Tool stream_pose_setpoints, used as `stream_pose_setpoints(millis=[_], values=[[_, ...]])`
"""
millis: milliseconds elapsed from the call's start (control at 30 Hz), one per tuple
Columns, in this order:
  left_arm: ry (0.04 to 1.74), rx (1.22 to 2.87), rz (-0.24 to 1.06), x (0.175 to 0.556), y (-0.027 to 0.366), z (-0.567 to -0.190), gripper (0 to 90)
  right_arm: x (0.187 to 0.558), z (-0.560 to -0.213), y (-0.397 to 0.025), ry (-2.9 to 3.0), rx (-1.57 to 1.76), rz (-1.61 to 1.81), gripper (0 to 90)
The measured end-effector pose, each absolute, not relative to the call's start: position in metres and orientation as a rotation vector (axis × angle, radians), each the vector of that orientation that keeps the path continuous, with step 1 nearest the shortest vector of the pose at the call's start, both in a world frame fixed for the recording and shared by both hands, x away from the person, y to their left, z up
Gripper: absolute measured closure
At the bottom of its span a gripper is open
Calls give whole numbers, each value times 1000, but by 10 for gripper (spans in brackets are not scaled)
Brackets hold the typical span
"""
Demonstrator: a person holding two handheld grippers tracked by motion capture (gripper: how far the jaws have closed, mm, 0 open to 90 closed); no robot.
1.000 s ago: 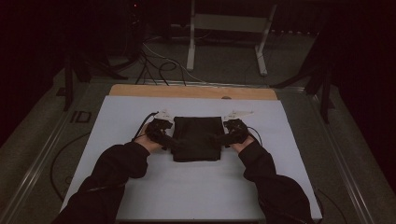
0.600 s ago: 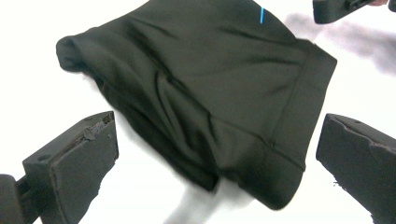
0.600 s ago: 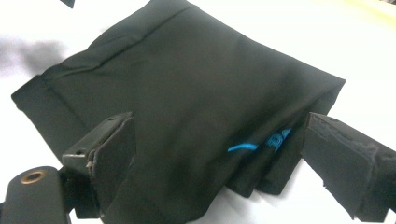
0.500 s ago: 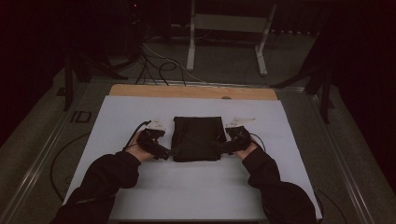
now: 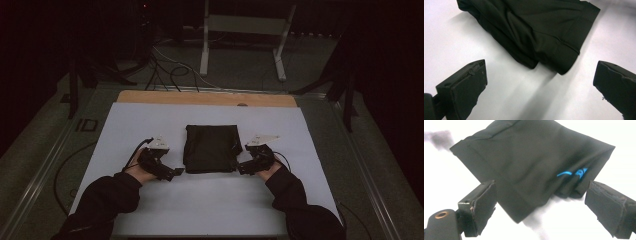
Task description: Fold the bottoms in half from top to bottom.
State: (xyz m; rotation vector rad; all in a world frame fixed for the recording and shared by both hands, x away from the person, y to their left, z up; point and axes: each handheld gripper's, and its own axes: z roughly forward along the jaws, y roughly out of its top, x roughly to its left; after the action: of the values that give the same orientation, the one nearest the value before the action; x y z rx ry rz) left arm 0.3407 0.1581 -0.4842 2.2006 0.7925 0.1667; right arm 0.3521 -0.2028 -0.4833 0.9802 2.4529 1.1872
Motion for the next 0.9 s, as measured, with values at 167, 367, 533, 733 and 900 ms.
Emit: stream_pose_setpoints(millis=[167,367,533,733,900], values=[[786,2212,177,330,162,-486,1,343,-486,-209,2468,971,1164,105],[786,2219,187,316,167,-491,1,330,-491,-217,2474,970,1152,105],[793,2203,186,306,173,-492,1,318,-492,-227,2463,972,1144,105],[806,2211,199,296,184,-495,1,303,-494,-241,2439,993,1163,104],[822,2200,200,288,192,-493,1,292,-495,-252,2427,997,1160,104]])
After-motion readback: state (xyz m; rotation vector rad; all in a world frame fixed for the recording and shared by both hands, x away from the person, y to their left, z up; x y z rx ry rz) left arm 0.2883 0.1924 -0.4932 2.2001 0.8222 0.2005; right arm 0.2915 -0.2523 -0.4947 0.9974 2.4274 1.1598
